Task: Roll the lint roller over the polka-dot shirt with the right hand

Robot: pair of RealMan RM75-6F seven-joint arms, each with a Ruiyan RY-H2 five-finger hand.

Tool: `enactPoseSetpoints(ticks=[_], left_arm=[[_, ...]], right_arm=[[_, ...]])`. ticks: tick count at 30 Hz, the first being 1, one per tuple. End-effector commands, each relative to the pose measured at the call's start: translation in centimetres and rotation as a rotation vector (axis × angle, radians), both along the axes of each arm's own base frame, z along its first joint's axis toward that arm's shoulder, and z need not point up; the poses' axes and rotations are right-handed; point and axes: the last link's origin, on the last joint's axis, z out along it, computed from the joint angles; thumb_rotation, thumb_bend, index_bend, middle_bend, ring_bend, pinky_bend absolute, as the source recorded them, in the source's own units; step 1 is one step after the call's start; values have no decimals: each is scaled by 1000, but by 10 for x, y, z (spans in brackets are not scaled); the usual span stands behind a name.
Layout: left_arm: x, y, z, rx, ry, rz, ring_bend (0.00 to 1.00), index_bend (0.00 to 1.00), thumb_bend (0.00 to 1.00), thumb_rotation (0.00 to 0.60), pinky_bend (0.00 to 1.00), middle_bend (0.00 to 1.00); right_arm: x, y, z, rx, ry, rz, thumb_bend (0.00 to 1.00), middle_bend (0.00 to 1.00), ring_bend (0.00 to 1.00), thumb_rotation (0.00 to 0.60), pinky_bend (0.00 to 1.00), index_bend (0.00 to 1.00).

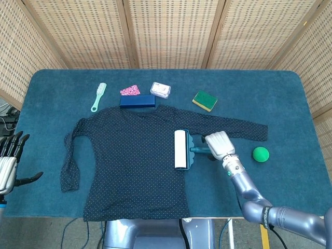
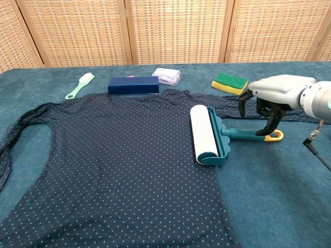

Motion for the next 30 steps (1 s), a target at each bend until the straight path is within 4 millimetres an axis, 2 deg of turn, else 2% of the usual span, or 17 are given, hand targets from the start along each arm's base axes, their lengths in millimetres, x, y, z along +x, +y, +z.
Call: enactPoseSetpoints(ticks=[1,19,25,30], left_arm=[[0,-1,0,0,0,-2,0,0,0,600,0,0],[-3,1,3,3,-15,8,0,0,0,600,0,0],[-4,2,4,3,-18,11,0,0,0,600,0,0],[-4,3,3,0,-19,13,0,0,0,600,0,0]], right_arm=[[-1,-2,-8,15,35,-1,365,1000,1000,600,1000,435],[-1,-7,-34,29,92,-22,396,1000,1000,600,1000,472],[0,-8,-39,34,95,-27,513,1000,1000,600,1000,540],[2,-9,-37,19,87,-18,719,1000,1000,600,1000,711]])
